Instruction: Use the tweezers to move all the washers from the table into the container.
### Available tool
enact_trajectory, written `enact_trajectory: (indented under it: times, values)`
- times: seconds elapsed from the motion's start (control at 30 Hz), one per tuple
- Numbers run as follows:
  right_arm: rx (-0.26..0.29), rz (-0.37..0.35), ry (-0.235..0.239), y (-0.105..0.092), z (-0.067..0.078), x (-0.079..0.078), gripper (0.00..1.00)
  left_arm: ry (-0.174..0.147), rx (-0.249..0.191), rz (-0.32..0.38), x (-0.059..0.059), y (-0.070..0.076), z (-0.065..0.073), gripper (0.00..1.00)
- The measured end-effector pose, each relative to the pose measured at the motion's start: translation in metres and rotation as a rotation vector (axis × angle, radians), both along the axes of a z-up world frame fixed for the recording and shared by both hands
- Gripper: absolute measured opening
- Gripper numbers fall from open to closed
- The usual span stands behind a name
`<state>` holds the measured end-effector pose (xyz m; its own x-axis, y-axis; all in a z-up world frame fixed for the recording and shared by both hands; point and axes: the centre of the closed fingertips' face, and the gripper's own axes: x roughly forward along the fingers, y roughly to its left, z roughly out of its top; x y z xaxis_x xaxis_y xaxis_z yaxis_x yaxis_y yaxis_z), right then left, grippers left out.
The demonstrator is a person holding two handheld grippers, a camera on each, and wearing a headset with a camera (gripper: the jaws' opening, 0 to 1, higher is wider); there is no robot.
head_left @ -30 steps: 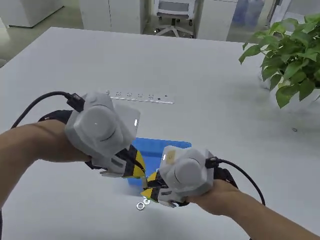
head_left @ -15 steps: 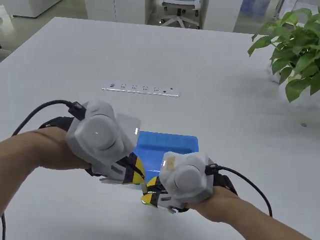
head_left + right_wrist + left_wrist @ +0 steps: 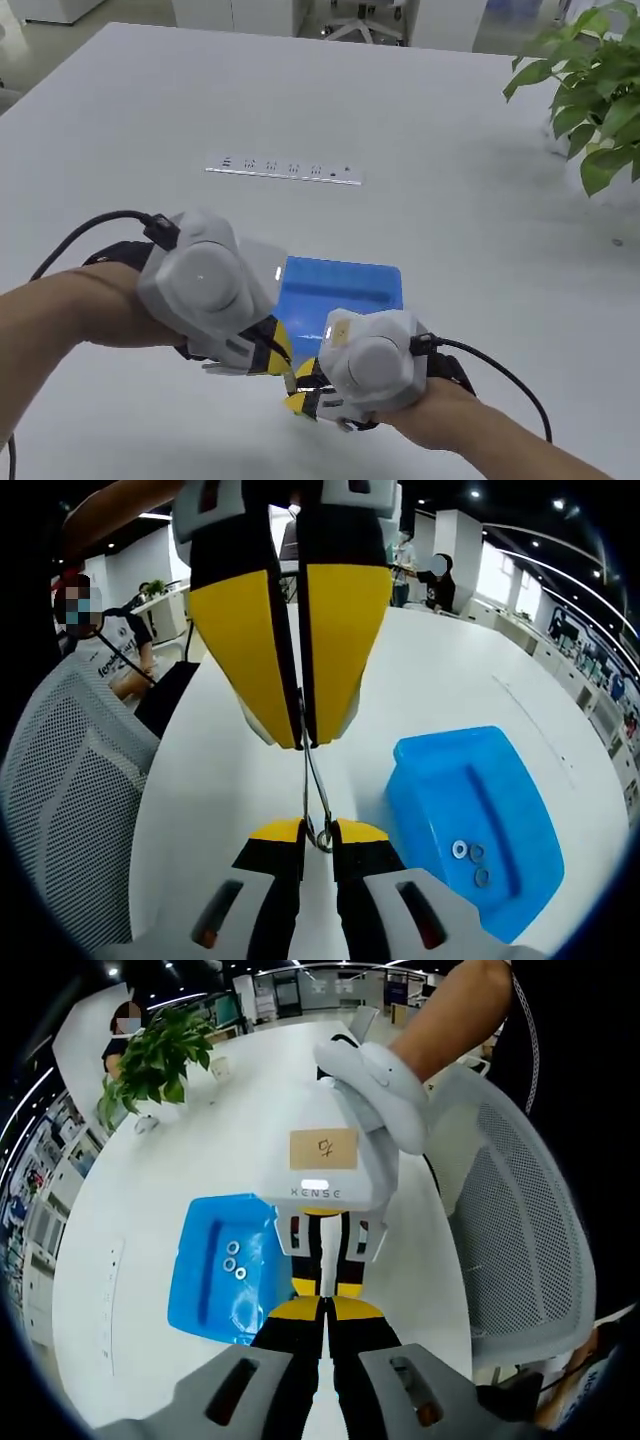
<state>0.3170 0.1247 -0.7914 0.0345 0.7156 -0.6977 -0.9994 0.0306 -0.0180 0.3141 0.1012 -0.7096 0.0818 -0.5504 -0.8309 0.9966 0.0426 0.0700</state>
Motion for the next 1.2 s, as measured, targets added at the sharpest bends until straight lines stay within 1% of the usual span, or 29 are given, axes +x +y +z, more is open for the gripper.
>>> enact_trajectory:
  times: [0.03, 0.07, 0.27, 0.4, 0.47, 0.57, 0.93, 1.2]
  values:
    - [0.0, 0.001, 0.001, 0.0, -0.0005, -0.0002, 0.12, -0.001, 0.005, -0.001, 0.0004, 0.0001, -0.001, 0.05]
    - [0.001, 0.0, 0.001, 0.0003, -0.0008, 0.0, 0.12, -0.001, -0.001, -0.001, 0.0008, -0.0008, -0.0002, 0.05]
    - [0.008, -0.014, 0.016, 0.0002, -0.0016, 0.0011, 0.12, -0.003, -0.002, -0.004, 0.0033, -0.003, 0.0, 0.05]
    - [0.009, -0.027, 0.026, -0.0001, -0.0022, 0.0011, 0.12, 0.002, -0.009, 0.004, 0.0052, -0.0041, 0.0, 0.05]
    - [0.006, -0.028, 0.024, -0.0003, -0.0023, 0.0012, 0.11, 0.004, -0.01, 0.003, 0.005, -0.0047, -0.0001, 0.05]
    - [0.006, -0.034, 0.033, -0.0005, -0.0031, 0.0009, 0.1, 0.009, -0.014, 0.004, 0.0047, -0.0049, -0.0002, 0.05]
    - [0.001, -0.029, 0.033, -0.0014, -0.0023, -0.001, 0.1, 0.011, -0.013, 0.004, 0.0028, -0.0055, 0.0003, 0.05]
    - [0.005, -0.027, 0.018, -0.0021, 0.0049, -0.002, 0.1, 0.0, -0.014, -0.001, 0.0006, -0.0065, 0.0075, 0.05]
